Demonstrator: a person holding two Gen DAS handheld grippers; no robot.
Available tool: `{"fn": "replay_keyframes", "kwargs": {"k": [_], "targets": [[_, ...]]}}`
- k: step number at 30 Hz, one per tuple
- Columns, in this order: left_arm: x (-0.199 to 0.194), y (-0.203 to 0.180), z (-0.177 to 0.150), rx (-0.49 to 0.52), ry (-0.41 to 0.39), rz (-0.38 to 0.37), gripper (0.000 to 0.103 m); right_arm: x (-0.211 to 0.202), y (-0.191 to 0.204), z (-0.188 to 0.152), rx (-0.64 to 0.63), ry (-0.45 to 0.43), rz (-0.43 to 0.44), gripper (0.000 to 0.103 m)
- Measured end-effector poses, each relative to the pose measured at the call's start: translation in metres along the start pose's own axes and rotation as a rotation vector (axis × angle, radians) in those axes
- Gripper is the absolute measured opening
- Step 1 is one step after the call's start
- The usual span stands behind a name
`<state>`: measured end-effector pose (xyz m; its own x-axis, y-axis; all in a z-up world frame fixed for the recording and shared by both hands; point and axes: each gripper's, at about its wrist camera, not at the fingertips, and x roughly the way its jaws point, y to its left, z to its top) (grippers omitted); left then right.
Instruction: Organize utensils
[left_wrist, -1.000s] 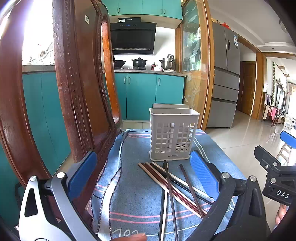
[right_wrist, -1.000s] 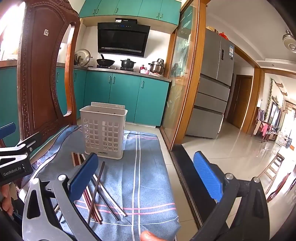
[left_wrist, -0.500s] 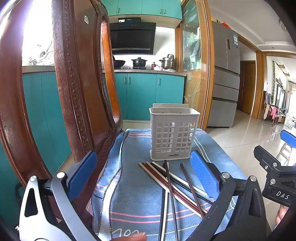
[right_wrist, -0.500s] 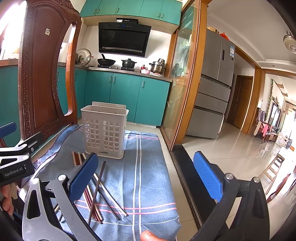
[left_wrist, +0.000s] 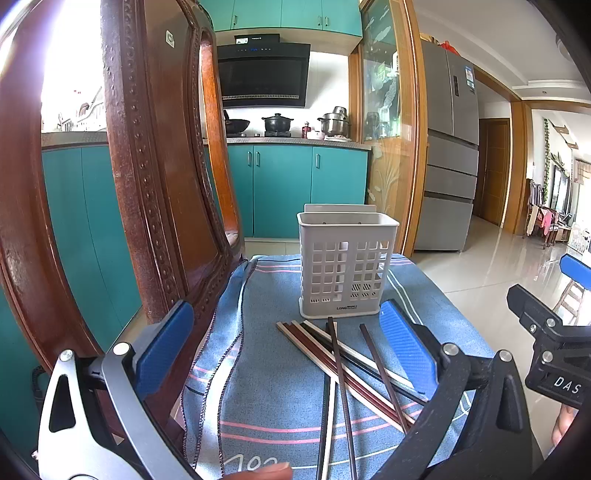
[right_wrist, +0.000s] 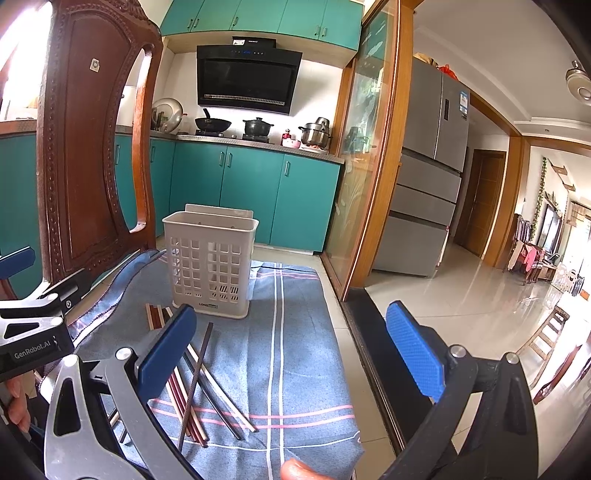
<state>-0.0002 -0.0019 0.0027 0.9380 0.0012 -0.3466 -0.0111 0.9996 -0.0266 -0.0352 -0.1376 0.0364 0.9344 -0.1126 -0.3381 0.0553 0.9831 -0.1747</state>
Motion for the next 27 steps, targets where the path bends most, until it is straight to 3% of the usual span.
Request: {"fn": "replay_keyframes", "kwargs": {"k": [27], "targets": [[0.0000, 0.0003, -0.0022, 0.004, 0.002, 0.003, 0.100, 0.0014, 0.0009, 0.0007, -0.004, 0.000, 0.003, 0.100]]}}
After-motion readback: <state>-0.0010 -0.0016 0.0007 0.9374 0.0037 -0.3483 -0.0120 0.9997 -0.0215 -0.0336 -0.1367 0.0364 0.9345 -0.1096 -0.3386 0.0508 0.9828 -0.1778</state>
